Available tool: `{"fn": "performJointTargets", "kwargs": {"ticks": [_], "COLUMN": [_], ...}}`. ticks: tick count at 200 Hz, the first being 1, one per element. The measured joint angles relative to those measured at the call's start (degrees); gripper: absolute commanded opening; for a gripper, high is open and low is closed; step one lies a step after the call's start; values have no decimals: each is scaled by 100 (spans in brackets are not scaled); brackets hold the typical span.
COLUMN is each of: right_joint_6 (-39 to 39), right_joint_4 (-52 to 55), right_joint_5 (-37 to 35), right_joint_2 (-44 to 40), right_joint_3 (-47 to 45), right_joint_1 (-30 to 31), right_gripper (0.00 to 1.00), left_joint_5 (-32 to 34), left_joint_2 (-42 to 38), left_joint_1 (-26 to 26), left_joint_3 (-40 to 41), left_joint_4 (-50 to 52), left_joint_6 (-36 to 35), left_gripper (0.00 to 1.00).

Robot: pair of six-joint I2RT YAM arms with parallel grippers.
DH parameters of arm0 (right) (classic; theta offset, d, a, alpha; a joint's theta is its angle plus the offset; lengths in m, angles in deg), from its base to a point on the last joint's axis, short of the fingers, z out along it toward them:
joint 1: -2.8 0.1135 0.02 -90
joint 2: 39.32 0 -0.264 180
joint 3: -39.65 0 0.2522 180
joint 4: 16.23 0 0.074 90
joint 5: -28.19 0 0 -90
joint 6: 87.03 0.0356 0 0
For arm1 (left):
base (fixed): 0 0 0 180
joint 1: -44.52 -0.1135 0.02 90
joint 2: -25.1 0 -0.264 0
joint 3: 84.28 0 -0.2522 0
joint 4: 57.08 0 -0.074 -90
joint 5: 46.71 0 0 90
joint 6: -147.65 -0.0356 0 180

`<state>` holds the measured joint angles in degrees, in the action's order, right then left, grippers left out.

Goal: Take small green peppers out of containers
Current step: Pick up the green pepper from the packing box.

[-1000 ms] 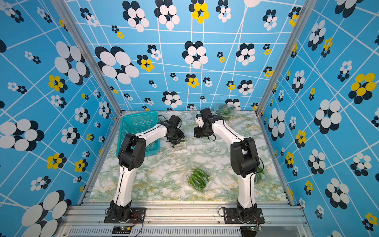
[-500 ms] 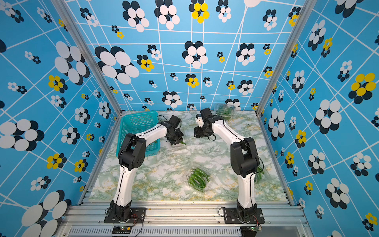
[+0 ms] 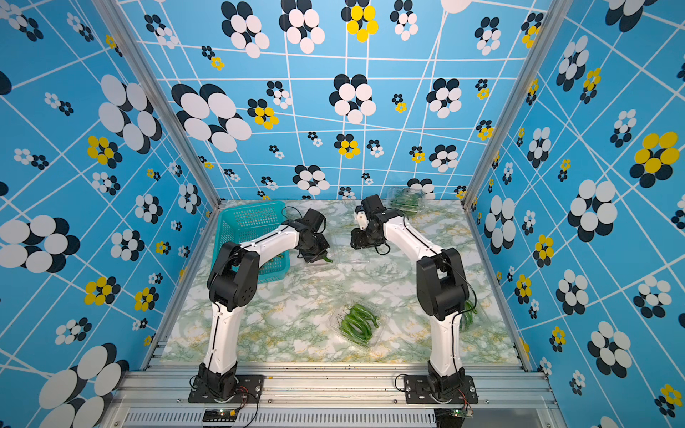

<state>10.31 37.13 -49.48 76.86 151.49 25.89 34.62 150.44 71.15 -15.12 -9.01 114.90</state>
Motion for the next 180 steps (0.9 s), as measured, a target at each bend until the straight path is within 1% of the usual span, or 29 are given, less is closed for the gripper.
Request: {"fn": "performJointTargets", "kwargs": {"ticks": [52, 120, 153, 180], "right_joint_6": [131, 245, 258, 256], "right_joint_4": [0, 2, 70, 216], "right_joint_5": [-46, -109, -105, -74], "right_joint_2": [-175, -286, -291, -275], "right_joint_3": [-2, 0, 157, 654], "right_joint_1": [0, 2, 33, 216], "right_gripper": [53, 52, 53, 53], "left_joint_5": [205, 254, 361, 409], "left_joint_2": [-595, -1137, -1781, -2391], "left_joint_1": [-2, -7, -52, -343], "left_joint_3": [92, 120, 120, 153], "left_joint_4": [72, 205, 387, 573], "left_joint_6": [-374, -643, -809, -931], "left_gripper": [7, 7, 8, 8]}}
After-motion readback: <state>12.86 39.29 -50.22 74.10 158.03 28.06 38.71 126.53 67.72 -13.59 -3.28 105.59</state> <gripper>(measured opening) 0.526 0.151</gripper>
